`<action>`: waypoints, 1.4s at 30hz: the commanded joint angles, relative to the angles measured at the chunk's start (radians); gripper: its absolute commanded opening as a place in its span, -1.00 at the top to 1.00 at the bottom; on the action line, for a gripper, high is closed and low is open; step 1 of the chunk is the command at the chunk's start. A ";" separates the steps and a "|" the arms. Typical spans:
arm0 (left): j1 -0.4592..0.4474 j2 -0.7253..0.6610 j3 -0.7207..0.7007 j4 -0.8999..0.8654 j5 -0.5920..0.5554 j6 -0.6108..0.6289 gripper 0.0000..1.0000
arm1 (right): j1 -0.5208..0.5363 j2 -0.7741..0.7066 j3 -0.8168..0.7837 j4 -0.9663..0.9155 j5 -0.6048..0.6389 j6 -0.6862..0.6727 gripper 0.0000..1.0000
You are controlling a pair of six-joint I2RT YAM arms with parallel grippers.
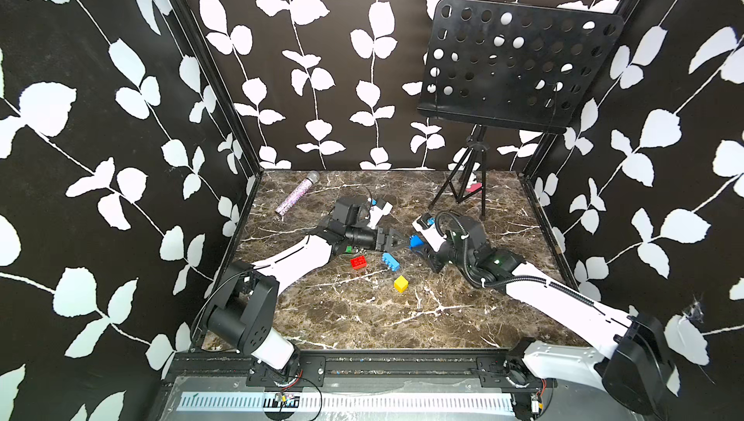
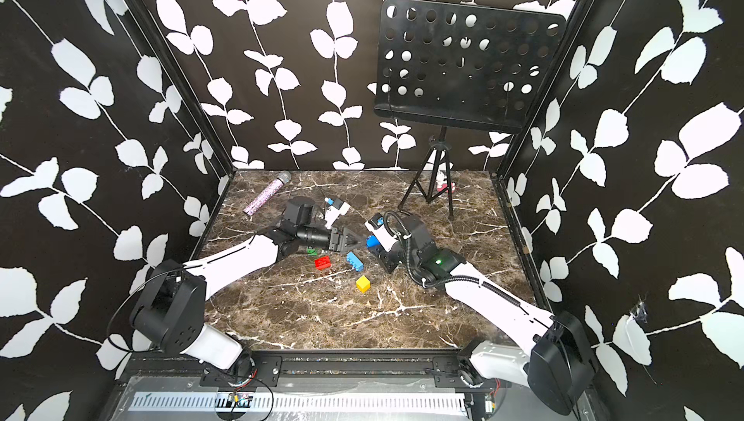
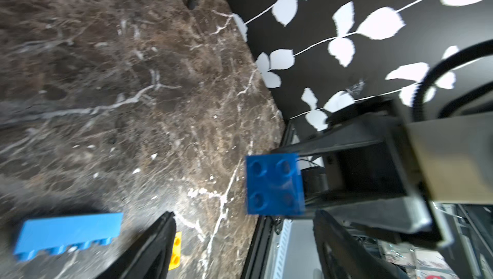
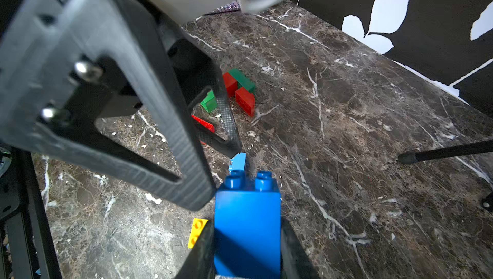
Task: Assemble the letter r with lego
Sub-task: Pick up the lego brick from the center of the board.
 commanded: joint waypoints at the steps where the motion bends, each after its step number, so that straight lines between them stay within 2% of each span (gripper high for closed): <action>1: 0.001 -0.028 -0.015 0.095 0.084 -0.046 -0.66 | 0.003 0.008 0.001 0.015 -0.035 -0.027 0.44; 7: -0.015 0.016 -0.005 0.087 0.093 -0.046 -0.59 | 0.006 0.000 0.005 0.026 -0.063 -0.022 0.44; 12: -0.045 0.067 0.037 0.029 0.104 0.007 -0.45 | 0.013 0.003 0.014 0.038 -0.075 -0.021 0.44; 18: -0.060 0.101 0.059 0.042 0.120 0.003 -0.15 | 0.018 0.010 0.018 0.038 -0.078 -0.029 0.44; 25: -0.060 0.097 0.071 0.043 0.111 0.000 0.49 | 0.020 0.019 0.010 0.030 -0.055 -0.033 0.44; 27: -0.061 0.095 0.070 0.039 0.112 -0.001 0.58 | 0.020 0.021 0.007 0.022 -0.040 -0.033 0.42; 29: -0.062 0.091 0.066 0.041 0.113 -0.001 0.69 | 0.020 0.023 0.007 0.012 -0.024 -0.029 0.35; 32: -0.061 0.075 0.067 0.021 0.090 0.011 0.79 | 0.015 0.011 0.011 -0.025 0.052 0.028 0.04; 33: -0.062 0.066 0.071 -0.007 0.060 0.033 0.80 | 0.006 -0.010 0.000 -0.020 0.073 0.048 0.00; 35: -0.067 0.042 0.111 -0.187 -0.091 0.147 0.72 | -0.031 -0.084 -0.055 0.017 0.086 0.099 -0.06; 38: -0.130 0.038 0.202 -0.466 -0.478 0.298 0.70 | -0.104 -0.223 -0.141 0.075 0.117 0.194 -0.13; 40: -0.184 0.070 0.242 -0.534 -0.654 0.328 0.70 | -0.144 -0.298 -0.181 0.089 0.165 0.248 -0.17; 42: -0.233 0.111 0.265 -0.550 -0.747 0.339 0.71 | -0.174 -0.330 -0.192 0.069 0.196 0.271 -0.19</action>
